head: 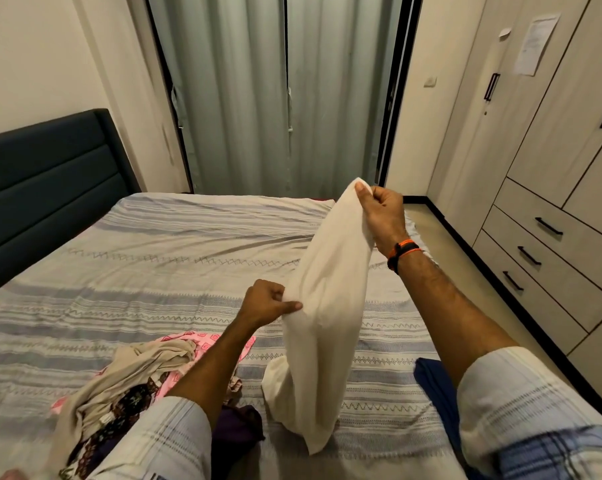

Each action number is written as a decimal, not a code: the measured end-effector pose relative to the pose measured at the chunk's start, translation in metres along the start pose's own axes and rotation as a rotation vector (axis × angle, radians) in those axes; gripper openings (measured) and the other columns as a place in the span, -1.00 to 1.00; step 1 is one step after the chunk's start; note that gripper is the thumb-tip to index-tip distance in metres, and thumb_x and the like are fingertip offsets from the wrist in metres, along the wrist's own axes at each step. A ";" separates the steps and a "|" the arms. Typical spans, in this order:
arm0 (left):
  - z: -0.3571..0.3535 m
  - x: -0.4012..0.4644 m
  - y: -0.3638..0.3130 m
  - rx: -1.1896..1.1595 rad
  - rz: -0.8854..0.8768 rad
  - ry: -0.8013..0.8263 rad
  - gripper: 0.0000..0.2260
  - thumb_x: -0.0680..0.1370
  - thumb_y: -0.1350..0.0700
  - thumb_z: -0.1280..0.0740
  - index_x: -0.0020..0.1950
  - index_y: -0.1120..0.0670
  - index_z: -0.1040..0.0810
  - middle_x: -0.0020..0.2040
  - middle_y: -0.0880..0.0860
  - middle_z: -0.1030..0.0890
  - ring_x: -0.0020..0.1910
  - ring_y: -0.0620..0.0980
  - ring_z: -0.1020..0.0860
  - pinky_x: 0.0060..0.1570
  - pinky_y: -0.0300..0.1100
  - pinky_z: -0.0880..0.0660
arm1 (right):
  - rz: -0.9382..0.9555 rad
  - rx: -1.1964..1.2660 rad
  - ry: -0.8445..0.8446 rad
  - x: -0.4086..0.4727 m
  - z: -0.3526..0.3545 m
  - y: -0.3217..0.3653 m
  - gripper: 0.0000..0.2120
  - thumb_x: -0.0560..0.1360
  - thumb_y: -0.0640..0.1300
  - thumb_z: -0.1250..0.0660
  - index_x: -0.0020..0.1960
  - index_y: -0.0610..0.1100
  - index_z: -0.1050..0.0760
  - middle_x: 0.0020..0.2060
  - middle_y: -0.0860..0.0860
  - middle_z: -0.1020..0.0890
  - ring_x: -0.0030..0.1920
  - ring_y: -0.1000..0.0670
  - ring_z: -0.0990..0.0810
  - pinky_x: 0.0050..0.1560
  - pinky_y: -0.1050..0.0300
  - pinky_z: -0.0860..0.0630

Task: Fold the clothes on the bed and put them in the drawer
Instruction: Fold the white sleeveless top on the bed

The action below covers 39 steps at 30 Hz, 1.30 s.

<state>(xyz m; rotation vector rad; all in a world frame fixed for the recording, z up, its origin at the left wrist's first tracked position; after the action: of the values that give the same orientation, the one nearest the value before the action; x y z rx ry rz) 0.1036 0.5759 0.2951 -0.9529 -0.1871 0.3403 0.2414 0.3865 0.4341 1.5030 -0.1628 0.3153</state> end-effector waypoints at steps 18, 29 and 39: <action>0.021 0.007 -0.065 0.032 -0.363 0.068 -0.86 0.38 0.18 -0.56 -0.08 0.10 -0.73 -0.18 -0.07 -0.67 -0.28 -0.23 -0.53 -0.26 -0.41 -0.37 | 0.174 -0.854 0.856 -0.041 -0.020 -0.021 -0.60 0.26 0.14 -0.61 -0.02 -0.08 -0.69 -0.19 0.04 -0.66 -0.13 -0.01 -0.56 -0.09 0.08 -0.48; 0.035 0.001 0.004 0.685 -0.059 0.323 -0.78 0.40 -0.03 -0.53 -0.18 0.11 -0.65 -0.20 0.06 -0.67 -0.18 0.05 -0.60 -0.14 -0.09 -0.52 | 0.101 -0.637 0.721 -0.019 0.018 -0.007 -0.81 0.34 -0.11 -0.58 -0.35 -0.02 -0.58 -0.33 0.03 -0.61 -0.24 0.03 -0.54 -0.23 0.18 -0.43; 0.046 -0.008 0.030 0.607 -0.021 0.344 -0.92 0.35 0.09 -0.55 -0.27 0.06 -0.70 -0.27 -0.05 -0.69 -0.28 -0.10 -0.60 -0.25 -0.28 -0.44 | -0.021 -0.354 0.308 -0.008 0.036 -0.026 -0.74 0.19 -0.23 -0.55 -0.53 -0.05 -0.51 -0.47 0.02 -0.53 -0.34 -0.03 -0.48 -0.28 0.12 -0.40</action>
<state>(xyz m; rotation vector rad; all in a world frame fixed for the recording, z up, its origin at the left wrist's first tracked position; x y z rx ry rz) 0.0764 0.6242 0.2964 -0.3957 0.2147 0.1895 0.2447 0.3485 0.4095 1.0905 0.0423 0.4711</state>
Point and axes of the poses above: each hand's wrist, its own x-axis towards the middle knuckle, its own z-axis out of the back of the hand, y = z × x, the point moved 1 cm from there along x, towards the middle knuckle
